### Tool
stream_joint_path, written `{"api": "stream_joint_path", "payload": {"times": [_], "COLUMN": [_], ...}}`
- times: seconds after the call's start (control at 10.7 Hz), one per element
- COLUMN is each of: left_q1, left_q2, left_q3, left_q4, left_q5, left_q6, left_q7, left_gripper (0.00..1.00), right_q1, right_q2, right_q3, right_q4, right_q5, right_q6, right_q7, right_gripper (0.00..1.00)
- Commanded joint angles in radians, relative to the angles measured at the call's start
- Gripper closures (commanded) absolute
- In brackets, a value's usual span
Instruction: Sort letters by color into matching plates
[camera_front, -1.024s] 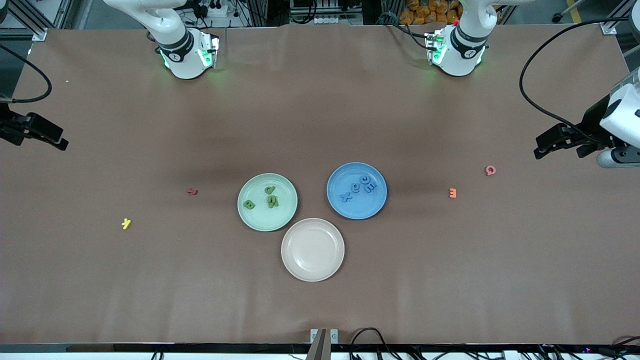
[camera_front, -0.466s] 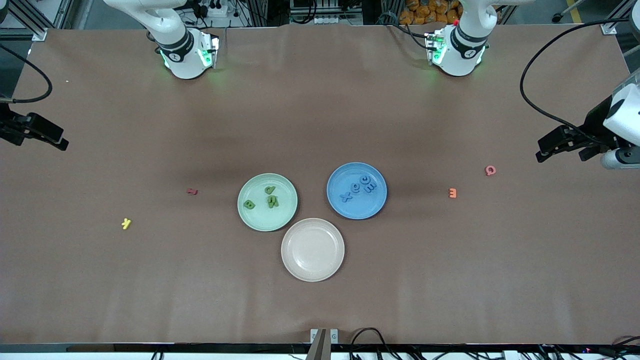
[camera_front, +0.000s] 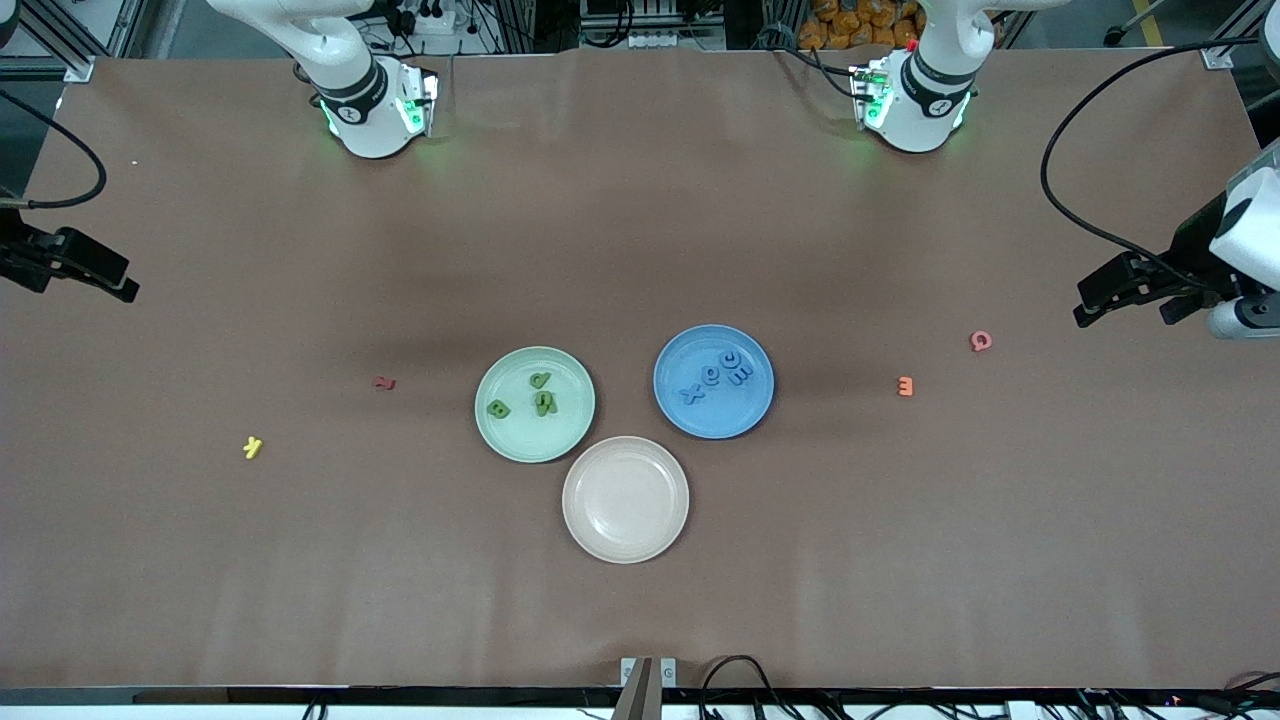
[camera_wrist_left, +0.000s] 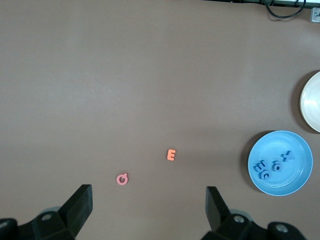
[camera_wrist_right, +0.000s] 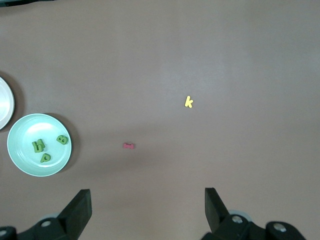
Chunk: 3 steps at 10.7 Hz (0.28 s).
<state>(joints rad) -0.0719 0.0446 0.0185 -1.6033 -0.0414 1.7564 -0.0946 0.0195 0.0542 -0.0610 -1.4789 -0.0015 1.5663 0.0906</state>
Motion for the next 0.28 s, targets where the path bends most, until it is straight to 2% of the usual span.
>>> {"api": "stream_joint_path", "payload": {"times": [0.0,0.19], "left_q1": [0.007,0.007], "left_q2": [-0.005,-0.005], "left_q3": [0.001,0.001], "left_q4": [0.013,0.014], "left_q5": [-0.029,-0.028], "left_q6": [-0.002,-0.002], "left_q7": [0.026,0.026], "left_gripper": [0.00,0.00], "right_q1": [-0.018,-0.018], "right_q2": [-0.007,-0.005], "right_q3": [0.020,0.020], "right_q4": [-0.009,-0.008], "right_q5": [-0.006,-0.006], "right_q6": [0.006,0.006], "right_q7": [0.011,0.011], "right_gripper": [0.00,0.00]}}
